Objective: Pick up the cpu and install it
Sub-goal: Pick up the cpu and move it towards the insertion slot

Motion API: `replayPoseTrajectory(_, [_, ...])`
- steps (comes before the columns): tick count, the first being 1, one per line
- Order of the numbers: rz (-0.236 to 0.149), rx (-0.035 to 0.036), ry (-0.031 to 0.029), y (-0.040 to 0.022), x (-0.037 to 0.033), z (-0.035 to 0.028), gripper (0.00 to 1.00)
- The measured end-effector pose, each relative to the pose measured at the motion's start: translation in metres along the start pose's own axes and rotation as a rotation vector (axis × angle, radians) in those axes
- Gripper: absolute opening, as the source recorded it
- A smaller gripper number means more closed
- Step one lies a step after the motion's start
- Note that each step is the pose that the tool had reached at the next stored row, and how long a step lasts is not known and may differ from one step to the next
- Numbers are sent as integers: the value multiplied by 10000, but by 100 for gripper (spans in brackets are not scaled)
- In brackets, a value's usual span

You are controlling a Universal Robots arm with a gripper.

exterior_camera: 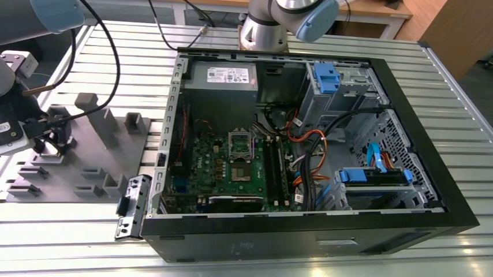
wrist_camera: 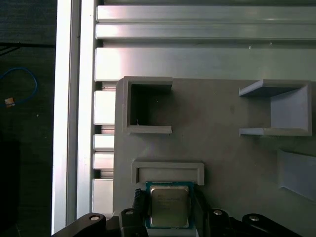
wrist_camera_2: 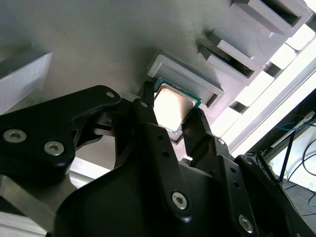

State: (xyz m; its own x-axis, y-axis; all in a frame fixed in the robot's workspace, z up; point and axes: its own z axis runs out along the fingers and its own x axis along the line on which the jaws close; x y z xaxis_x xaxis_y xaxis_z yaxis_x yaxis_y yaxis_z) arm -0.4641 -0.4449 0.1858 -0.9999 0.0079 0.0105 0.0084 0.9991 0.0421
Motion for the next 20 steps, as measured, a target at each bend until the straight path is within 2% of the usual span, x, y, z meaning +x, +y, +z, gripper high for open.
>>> replayPoseTrajectory(3, [0, 0, 0, 0, 0, 0, 48])
replayPoseTrajectory(4, [0, 0, 0, 0, 0, 0, 55])
replayPoseTrajectory(12, [0, -1, -1, 0, 1, 0, 55])
replayPoseTrajectory(20, [0, -1, 1, -1, 4, 30, 55])
